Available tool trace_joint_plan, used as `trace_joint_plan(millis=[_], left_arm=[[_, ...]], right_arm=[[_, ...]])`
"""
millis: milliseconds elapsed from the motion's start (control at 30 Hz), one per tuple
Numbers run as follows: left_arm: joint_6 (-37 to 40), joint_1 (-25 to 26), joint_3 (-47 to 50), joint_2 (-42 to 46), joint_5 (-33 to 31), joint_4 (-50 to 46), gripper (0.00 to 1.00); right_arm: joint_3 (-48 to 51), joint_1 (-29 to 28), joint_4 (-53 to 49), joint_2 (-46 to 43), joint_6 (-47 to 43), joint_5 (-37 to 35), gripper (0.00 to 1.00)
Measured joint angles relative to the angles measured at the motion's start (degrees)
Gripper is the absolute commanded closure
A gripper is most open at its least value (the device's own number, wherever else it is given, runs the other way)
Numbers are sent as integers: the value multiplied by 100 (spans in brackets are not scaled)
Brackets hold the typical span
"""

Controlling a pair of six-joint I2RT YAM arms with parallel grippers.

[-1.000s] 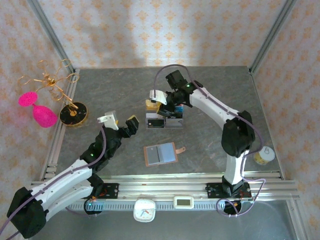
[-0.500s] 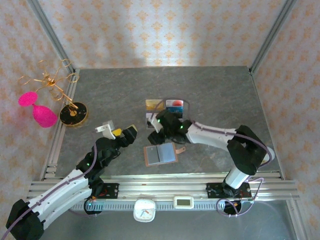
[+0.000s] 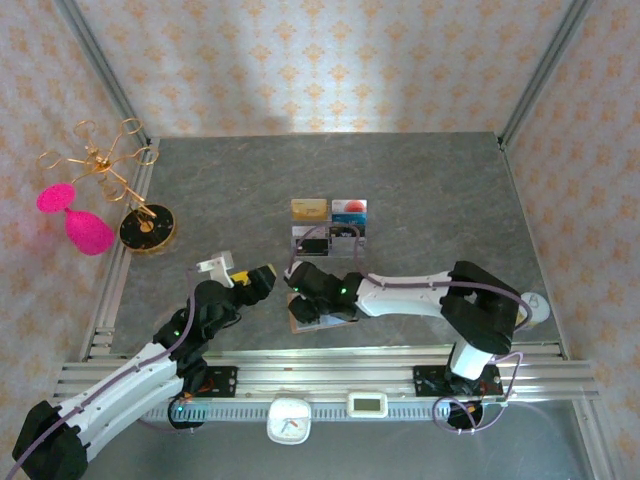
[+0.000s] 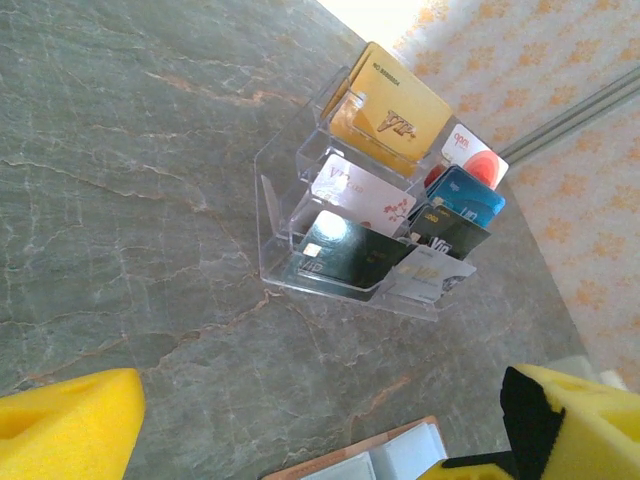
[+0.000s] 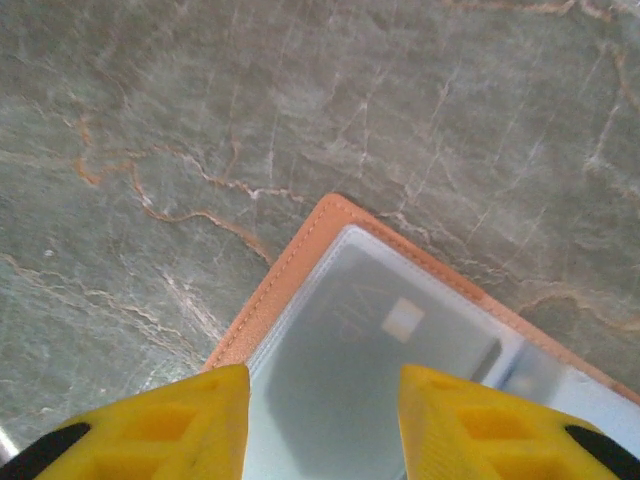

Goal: Take the credit cards out of the card holder

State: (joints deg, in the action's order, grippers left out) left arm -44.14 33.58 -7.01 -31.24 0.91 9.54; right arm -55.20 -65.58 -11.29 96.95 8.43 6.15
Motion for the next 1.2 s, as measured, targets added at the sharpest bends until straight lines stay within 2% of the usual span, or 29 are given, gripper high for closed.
trace_joint_plan(millis=[167,233,267,400,467,533,700,833,900,1067,1133,1200], left_arm=[[2,0,0,-66,20,2,8],[2,0,0,-122,22,2,10],[2,0,0,-153,24,2,11],[26,0,0,-282,120,2,18],[44,0,0,-380,214,4,23],[61,0,0,-507,330,13,30],[42,2,-2,-1023,737,138,65],[68,74,-2,-1405,988,308,87],[61,225,-2,-1637,1093,479,90],[66,632,-116,-2382,1272,822,89],[66,721,-210,-2717,1342,922,89],[61,737,-313,-3036,1370,973,84]], right_arm=[[-48,-216,-136,339,-2,-356,60],[-129,-251,-153,365,-2,-431,64],[-151,-254,-155,398,-9,-457,68],[-181,-251,-157,426,24,-533,96],[-177,-251,-149,426,98,-575,100],[-127,-251,-52,417,225,-581,100],[286,-188,450,131,678,-518,100],[586,-136,798,-136,1043,-511,100],[675,-133,944,-214,1176,-509,100],[844,-133,1290,-323,1408,-483,100],[916,-133,1399,-380,1478,-468,90],[992,-136,1480,-461,1528,-468,72]])
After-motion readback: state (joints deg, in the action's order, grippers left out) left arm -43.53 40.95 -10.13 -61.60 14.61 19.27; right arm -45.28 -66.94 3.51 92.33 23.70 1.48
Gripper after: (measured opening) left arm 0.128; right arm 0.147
